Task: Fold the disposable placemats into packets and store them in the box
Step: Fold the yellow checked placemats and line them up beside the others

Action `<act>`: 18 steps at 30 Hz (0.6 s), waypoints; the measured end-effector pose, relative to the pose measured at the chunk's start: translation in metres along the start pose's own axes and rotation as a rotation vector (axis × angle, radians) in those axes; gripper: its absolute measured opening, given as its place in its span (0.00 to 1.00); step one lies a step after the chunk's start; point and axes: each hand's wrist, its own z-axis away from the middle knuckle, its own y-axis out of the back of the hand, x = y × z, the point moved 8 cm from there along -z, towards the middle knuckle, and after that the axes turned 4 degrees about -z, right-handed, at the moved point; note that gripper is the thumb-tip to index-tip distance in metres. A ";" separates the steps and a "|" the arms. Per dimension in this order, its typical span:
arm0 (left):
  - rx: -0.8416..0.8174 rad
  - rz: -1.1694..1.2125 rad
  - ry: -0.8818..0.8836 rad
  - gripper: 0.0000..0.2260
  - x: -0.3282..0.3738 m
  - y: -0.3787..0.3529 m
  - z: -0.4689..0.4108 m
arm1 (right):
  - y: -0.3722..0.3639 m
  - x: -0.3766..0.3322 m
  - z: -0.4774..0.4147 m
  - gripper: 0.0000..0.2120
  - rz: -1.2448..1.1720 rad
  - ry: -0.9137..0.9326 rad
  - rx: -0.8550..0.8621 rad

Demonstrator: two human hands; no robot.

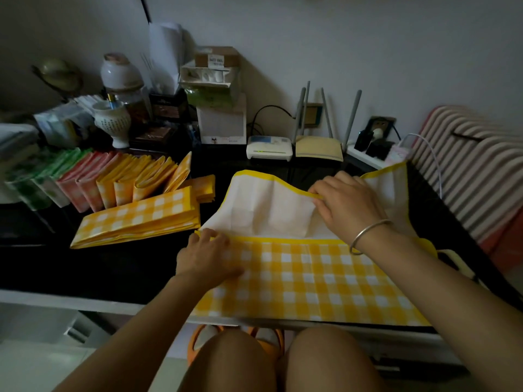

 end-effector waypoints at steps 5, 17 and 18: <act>-0.041 -0.059 0.088 0.47 -0.006 -0.001 -0.010 | -0.003 0.008 -0.002 0.05 -0.007 -0.034 -0.021; 0.204 0.528 0.262 0.10 -0.056 0.006 -0.025 | 0.003 0.035 -0.011 0.10 -0.043 -0.083 0.064; 0.244 0.545 0.288 0.08 -0.063 0.007 -0.025 | 0.003 0.036 -0.012 0.12 -0.058 -0.081 0.074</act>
